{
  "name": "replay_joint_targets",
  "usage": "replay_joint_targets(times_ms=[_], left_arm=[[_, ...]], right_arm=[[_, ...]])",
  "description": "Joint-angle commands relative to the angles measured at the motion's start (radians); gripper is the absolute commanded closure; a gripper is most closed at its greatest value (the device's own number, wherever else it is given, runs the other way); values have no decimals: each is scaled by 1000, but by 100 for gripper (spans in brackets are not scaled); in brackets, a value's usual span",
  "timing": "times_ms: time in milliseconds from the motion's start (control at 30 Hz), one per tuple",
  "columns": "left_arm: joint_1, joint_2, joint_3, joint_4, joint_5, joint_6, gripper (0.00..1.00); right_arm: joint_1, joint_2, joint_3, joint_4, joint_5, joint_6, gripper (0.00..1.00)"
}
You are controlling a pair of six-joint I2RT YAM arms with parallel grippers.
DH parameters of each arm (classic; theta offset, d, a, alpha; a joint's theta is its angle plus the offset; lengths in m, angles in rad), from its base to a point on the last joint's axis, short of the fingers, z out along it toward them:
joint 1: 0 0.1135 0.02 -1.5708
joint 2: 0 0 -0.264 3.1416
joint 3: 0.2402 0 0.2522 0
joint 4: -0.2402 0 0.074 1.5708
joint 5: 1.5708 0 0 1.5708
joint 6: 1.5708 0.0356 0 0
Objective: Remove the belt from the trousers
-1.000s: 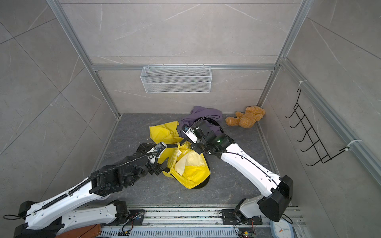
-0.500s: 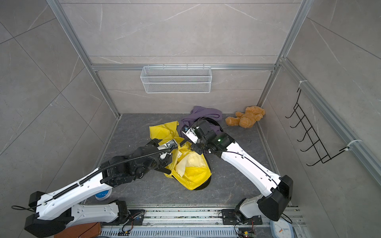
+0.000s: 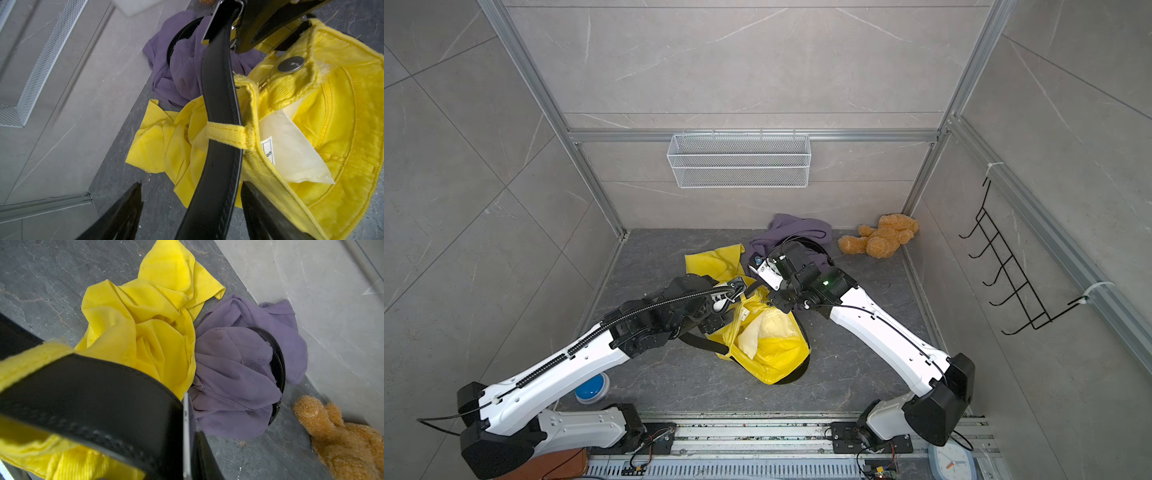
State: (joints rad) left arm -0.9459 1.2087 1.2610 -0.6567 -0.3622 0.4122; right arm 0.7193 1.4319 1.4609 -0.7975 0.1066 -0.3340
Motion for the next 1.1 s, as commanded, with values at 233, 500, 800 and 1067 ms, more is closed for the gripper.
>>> replay_joint_targets(times_ms=[233, 500, 800, 1067], left_arm=[[56, 43, -20, 140, 85, 59, 54], [78, -14, -114, 247, 94, 50, 100], [93, -127, -143, 298, 145, 18, 100], [94, -171, -141, 310, 170, -8, 100]], right_arm=[[3, -40, 39, 17, -69, 16, 100], [2, -64, 7, 41, -116, 40, 100], [-71, -171, -95, 109, -341, 33, 33], [-113, -209, -251, 282, -597, 70, 26]])
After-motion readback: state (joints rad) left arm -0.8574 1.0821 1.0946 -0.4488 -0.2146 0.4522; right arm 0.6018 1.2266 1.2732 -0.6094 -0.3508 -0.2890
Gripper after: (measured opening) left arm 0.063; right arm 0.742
